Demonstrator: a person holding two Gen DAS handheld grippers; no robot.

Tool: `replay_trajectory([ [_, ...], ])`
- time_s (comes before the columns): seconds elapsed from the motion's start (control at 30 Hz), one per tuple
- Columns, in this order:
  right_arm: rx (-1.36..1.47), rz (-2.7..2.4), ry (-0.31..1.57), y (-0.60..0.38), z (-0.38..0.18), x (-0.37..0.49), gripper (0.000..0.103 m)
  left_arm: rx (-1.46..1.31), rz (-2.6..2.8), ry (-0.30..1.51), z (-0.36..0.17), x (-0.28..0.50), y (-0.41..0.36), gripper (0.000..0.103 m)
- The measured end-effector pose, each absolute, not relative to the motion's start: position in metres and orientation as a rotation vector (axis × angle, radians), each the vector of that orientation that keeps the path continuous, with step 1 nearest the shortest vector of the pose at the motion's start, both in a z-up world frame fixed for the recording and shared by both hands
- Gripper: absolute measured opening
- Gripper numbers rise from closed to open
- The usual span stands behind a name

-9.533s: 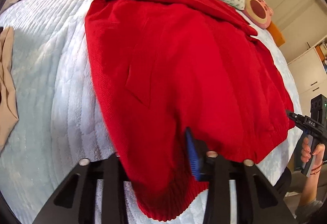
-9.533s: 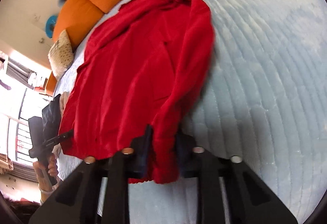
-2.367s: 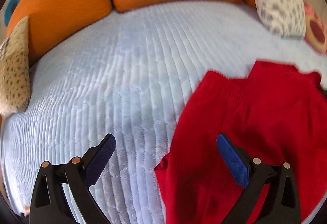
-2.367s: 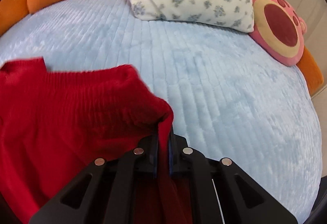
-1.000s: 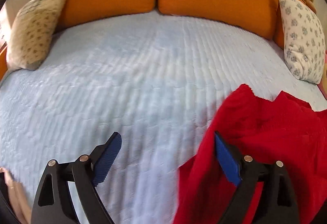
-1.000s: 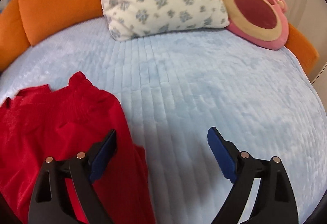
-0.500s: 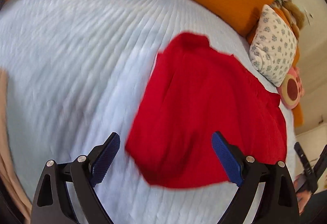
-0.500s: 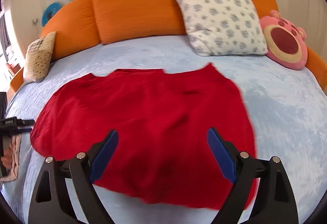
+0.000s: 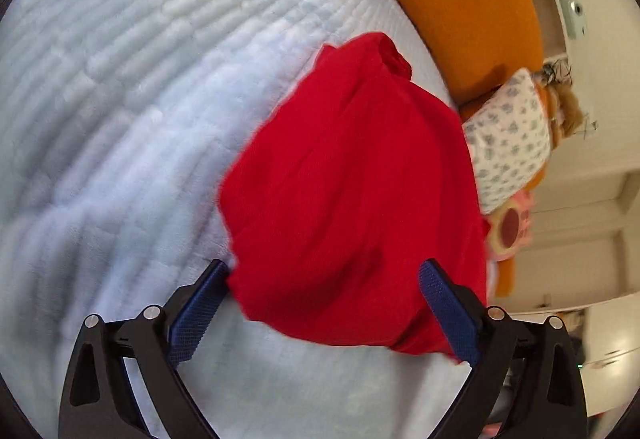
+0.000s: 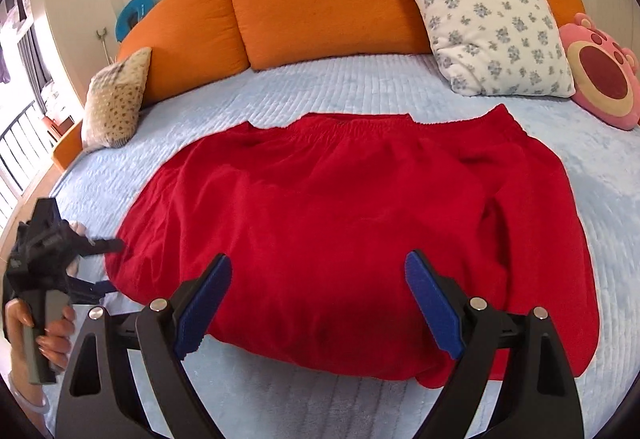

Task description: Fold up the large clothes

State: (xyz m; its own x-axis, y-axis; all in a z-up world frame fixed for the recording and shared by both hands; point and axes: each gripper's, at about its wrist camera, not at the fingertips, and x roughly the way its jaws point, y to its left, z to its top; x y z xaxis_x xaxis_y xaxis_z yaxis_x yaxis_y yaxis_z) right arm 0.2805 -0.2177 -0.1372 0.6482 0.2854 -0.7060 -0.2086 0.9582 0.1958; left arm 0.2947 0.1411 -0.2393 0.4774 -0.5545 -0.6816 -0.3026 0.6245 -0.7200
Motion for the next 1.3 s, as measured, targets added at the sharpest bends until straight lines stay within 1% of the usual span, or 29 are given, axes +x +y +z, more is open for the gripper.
replay_trajectory([
  [0.13, 0.111, 0.280, 0.821, -0.215, -0.147, 0.285, 0.087, -0.968, -0.172, 1.087, -0.240, 0.294, 0.138, 0.098],
  [0.33, 0.116, 0.269, 0.791, -0.214, -0.148, 0.289, 0.077, -1.039, -0.190, 1.067, -0.245, 0.291, 0.141, 0.100],
  [0.47, 0.127, 0.266, 0.784, -0.212, -0.146, 0.290, 0.077, -1.102, -0.255, 1.050, -0.246, 0.313, 0.142, 0.099],
  [0.57, 0.120, 0.255, 0.769, -0.213, -0.142, 0.290, 0.076, -1.025, -0.227, 1.045, -0.243, 0.330, 0.131, 0.098],
  [0.6, 0.124, 0.256, 0.771, -0.215, -0.141, 0.290, 0.076, -1.011, -0.219, 1.039, -0.244, 0.330, 0.129, 0.094],
  [0.63, 0.131, 0.256, 0.775, -0.217, -0.141, 0.290, 0.074, -0.990, -0.199, 1.026, -0.243, 0.328, 0.128, 0.088],
  [0.67, 0.133, 0.251, 0.778, -0.217, -0.141, 0.290, 0.070, -0.964, -0.177, 1.012, -0.243, 0.324, 0.128, 0.069],
  [0.7, 0.128, 0.254, 0.785, -0.217, -0.142, 0.290, 0.067, -0.958, -0.157, 0.997, -0.245, 0.319, 0.130, 0.056],
  [0.73, 0.121, 0.261, 0.795, -0.216, -0.144, 0.290, 0.052, -0.979, -0.161, 0.990, -0.249, 0.316, 0.134, 0.050],
  [0.77, 0.118, 0.263, 0.801, -0.215, -0.145, 0.290, 0.043, -1.000, -0.166, 0.989, -0.252, 0.314, 0.138, 0.043],
  [0.8, 0.121, 0.267, 0.804, -0.214, -0.146, 0.290, 0.041, -1.033, -0.184, 0.993, -0.255, 0.314, 0.143, 0.041],
  [0.87, 0.147, 0.279, 0.797, -0.212, -0.144, 0.291, 0.031, -1.031, -0.186, 1.009, -0.254, 0.317, 0.144, 0.038],
  [0.97, 0.156, 0.272, 0.761, -0.207, -0.139, 0.288, 0.022, -0.925, -0.169, 1.003, -0.231, 0.321, 0.136, 0.035],
  [1.03, 0.152, 0.249, 0.752, -0.204, -0.143, 0.283, 0.020, -0.904, -0.183, 0.986, -0.216, 0.322, 0.135, 0.033],
  [1.13, 0.177, 0.217, 0.752, -0.208, -0.156, 0.273, 0.019, -0.857, -0.210, 0.961, -0.190, 0.326, 0.130, 0.030],
  [1.2, 0.216, 0.183, 0.768, -0.214, -0.174, 0.267, 0.018, -0.803, -0.216, 0.945, -0.174, 0.329, 0.122, 0.028],
  [1.3, 0.311, 0.166, 0.848, -0.221, -0.217, 0.268, 0.017, -0.773, -0.266, 0.912, -0.152, 0.331, 0.103, 0.026],
])
